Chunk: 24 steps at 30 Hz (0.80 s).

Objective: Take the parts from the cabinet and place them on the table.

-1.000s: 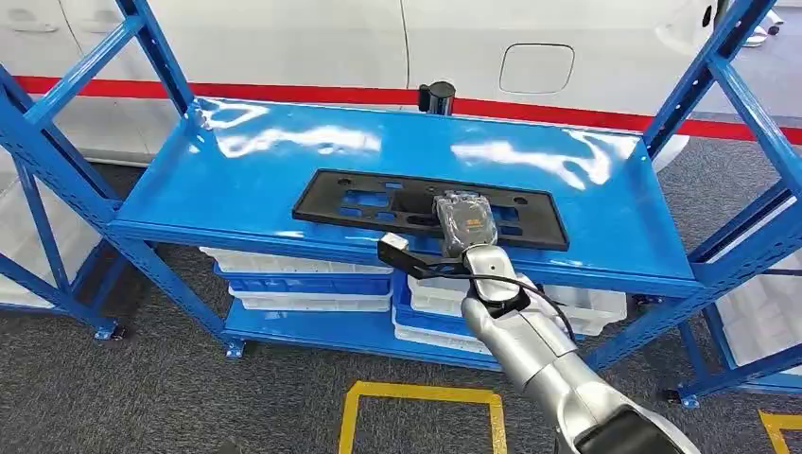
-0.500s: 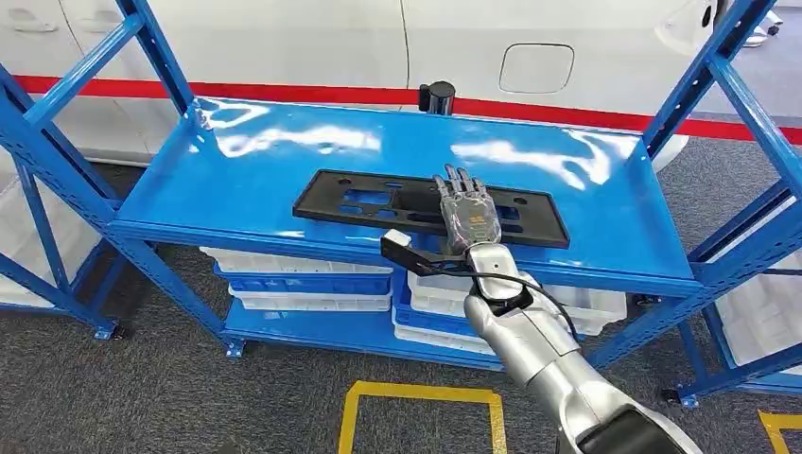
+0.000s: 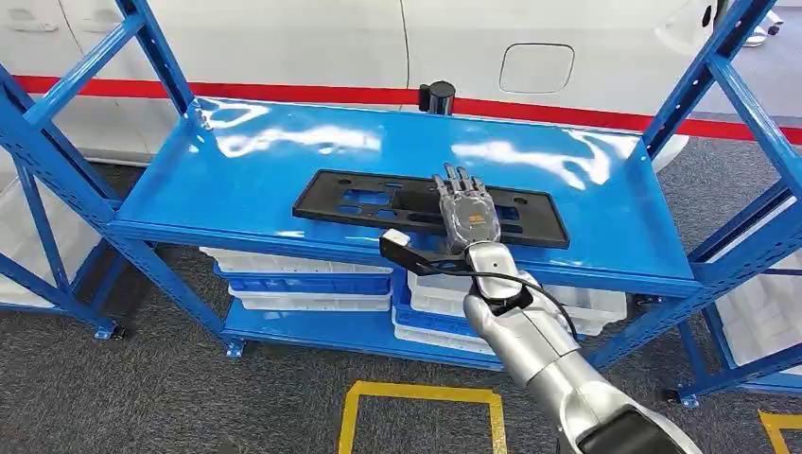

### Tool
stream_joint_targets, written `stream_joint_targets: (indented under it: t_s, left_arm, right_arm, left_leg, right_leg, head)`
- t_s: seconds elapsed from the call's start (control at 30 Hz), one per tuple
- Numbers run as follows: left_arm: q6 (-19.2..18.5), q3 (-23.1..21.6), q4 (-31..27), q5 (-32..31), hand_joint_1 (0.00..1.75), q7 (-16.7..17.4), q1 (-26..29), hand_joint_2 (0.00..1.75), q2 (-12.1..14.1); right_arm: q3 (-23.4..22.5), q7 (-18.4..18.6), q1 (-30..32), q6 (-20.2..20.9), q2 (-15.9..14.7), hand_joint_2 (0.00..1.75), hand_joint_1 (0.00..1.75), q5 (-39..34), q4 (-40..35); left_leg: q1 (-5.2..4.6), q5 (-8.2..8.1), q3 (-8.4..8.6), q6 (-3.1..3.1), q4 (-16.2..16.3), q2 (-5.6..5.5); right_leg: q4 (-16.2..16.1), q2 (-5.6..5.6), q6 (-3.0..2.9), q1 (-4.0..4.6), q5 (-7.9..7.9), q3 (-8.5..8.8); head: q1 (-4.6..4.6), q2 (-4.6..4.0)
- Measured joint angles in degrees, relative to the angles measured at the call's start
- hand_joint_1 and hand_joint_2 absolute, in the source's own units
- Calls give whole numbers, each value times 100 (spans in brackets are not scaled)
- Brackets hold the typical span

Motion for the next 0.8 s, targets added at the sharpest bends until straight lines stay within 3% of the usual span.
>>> stream_joint_targets:
  t_s: [0.47,0.5,0.53,0.57,0.6,0.63,0.67,0.8]
  left_arm:
    - [2,0,0,28,0,-37,5,0,2]
    - [2,0,0,44,0,-39,5,0,2]
    - [2,0,0,52,0,-42,6,0,2]
    - [4,2,0,59,0,-48,8,0,2]
    - [4,2,0,59,0,-52,9,0,2]
    - [7,2,0,61,0,-61,9,0,2]
    - [9,2,0,68,0,-74,8,0,2]
    - [9,2,0,68,0,-92,11,0,2]
  right_arm:
    - [39,-48,-137,0,131,175,0,4,94]
    - [46,-57,-152,0,134,175,79,4,109]
    - [48,-70,-165,0,136,175,117,4,125]
    - [50,-76,-182,0,147,175,86,4,144]
    - [52,-81,-196,0,151,175,73,4,160]
    - [57,-87,-221,0,158,175,82,4,183]
    - [63,-87,-246,0,160,175,131,7,206]
    - [81,-90,-296,0,171,175,127,13,291]
  left_leg:
    - [0,0,-2,0,0,-1]
    - [0,0,-2,0,0,-2]
    - [0,0,-2,0,0,-2]
    - [0,0,-2,0,0,-2]
    - [0,0,-2,0,0,-2]
    - [0,0,-2,0,0,-1]
    - [0,0,-2,0,0,-1]
    - [0,0,-2,0,0,-3]
  right_leg:
    - [0,0,0,0,0,-1]
    - [0,0,0,0,0,-1]
    - [0,0,0,0,0,-1]
    - [0,0,0,0,0,-1]
    - [0,0,0,0,0,-1]
    - [0,0,0,0,0,-1]
    - [0,0,0,0,0,-2]
    - [0,0,0,0,0,-1]
  head:
    - [0,0]
    - [0,0]
    - [0,0]
    - [0,0]
    - [0,0]
    - [0,0]
    - [0,0]
    - [0,0]
